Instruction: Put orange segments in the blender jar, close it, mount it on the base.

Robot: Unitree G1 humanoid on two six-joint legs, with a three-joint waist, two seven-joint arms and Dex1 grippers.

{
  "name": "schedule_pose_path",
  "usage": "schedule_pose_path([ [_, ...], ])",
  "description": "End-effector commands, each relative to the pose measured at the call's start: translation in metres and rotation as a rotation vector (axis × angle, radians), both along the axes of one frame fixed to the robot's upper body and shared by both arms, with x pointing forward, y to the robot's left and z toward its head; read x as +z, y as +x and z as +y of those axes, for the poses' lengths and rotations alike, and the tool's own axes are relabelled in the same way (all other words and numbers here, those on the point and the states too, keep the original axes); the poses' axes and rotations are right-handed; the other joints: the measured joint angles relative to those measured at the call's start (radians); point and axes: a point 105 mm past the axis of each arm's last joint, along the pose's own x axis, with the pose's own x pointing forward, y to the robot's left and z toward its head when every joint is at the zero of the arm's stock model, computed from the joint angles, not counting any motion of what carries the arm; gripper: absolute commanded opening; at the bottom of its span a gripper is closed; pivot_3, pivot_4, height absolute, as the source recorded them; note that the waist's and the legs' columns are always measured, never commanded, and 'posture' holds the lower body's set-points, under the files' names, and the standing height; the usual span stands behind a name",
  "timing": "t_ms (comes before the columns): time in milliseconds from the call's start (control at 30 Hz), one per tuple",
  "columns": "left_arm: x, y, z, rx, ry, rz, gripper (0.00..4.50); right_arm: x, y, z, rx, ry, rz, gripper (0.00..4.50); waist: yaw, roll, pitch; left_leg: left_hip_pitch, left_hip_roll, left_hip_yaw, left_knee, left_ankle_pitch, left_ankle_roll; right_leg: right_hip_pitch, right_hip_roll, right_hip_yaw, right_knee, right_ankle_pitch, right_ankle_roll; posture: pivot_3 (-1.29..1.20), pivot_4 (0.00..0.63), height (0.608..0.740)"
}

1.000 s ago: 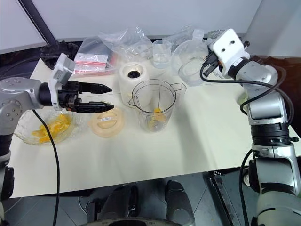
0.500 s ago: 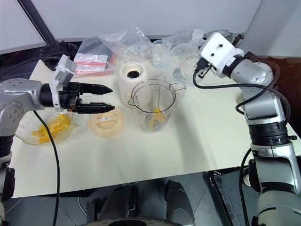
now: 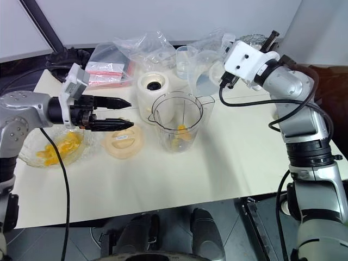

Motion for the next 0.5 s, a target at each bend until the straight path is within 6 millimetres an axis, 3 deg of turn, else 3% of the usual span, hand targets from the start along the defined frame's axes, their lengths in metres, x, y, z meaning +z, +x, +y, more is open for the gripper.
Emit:
schedule_pose_path([
  [33, 0.0107, -0.0021, 0.0007, -0.002, -0.007, -0.058, 3.90, 0.0279, -0.0098, 0.0037, 0.015, -0.010, -0.124, 0.07, 0.000, 0.000, 0.000, 0.000, 0.000, 0.000, 0.000, 0.000, 0.000, 0.000, 0.000, 0.000, 0.000, 0.000, 0.000, 0.00, 0.150, 0.740],
  [500, 0.0102, -0.0014, 0.0013, 0.002, -0.006, -0.058, 3.90, 0.0267, -0.0093, 0.0071, 0.018, -0.065, -0.174, 0.07, 0.000, 0.000, 0.000, 0.000, 0.000, 0.000, 0.000, 0.000, 0.000, 0.000, 0.000, 0.000, 0.000, 0.000, 0.000, 0.00, 0.150, 0.740],
])
